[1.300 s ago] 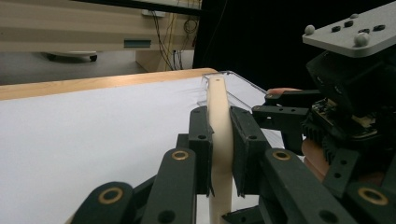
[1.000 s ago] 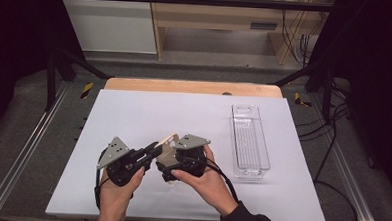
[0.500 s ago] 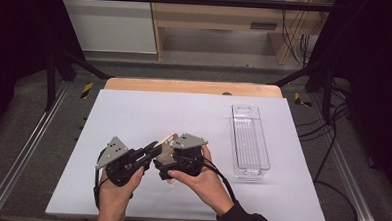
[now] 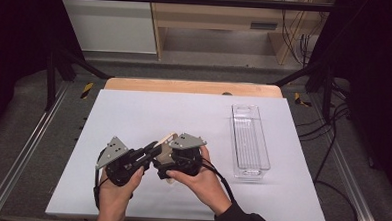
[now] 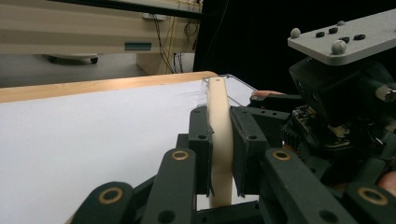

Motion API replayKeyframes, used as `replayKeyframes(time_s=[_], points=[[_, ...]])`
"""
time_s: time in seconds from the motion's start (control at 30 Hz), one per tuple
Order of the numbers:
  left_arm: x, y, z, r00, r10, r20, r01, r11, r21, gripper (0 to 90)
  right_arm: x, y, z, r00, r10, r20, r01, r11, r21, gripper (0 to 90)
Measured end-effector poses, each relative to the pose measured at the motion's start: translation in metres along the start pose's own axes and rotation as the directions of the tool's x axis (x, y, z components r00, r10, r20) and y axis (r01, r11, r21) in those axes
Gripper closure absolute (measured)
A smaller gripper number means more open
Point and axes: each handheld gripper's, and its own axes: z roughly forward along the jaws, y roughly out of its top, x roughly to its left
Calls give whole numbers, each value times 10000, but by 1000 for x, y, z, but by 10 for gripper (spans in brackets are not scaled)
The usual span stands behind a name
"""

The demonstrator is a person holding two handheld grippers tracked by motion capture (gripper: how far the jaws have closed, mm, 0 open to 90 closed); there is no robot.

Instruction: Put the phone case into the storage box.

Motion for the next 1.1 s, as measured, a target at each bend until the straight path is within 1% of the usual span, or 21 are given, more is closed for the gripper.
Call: replayKeyframes(time_s=[0.33,0.47,0.7,0.87,0.97,1.1], points=[[0,-1,0,10000,-38,-20,38,10000,23,796,1,0,1,10000,62,49,-62,10000,-58,62],[1,-1,0,9999,-103,-13,103,9999,21,796,2,0,1,10000,50,83,-50,10000,-36,84],[3,-1,0,9998,-200,-27,200,9998,33,795,3,1,2,9997,-20,241,18,10000,89,101],[6,-2,0,9994,-338,-59,337,9994,-74,787,3,4,3,9995,-60,313,53,9998,216,108],[7,0,-2,9990,-398,-183,394,9990,-215,746,1,5,4,9987,77,495,-90,9996,255,109],[10,2,-6,9983,-444,-383,427,9982,-421,664,-7,5,3,9966,393,729,-415,9987,285,109]])
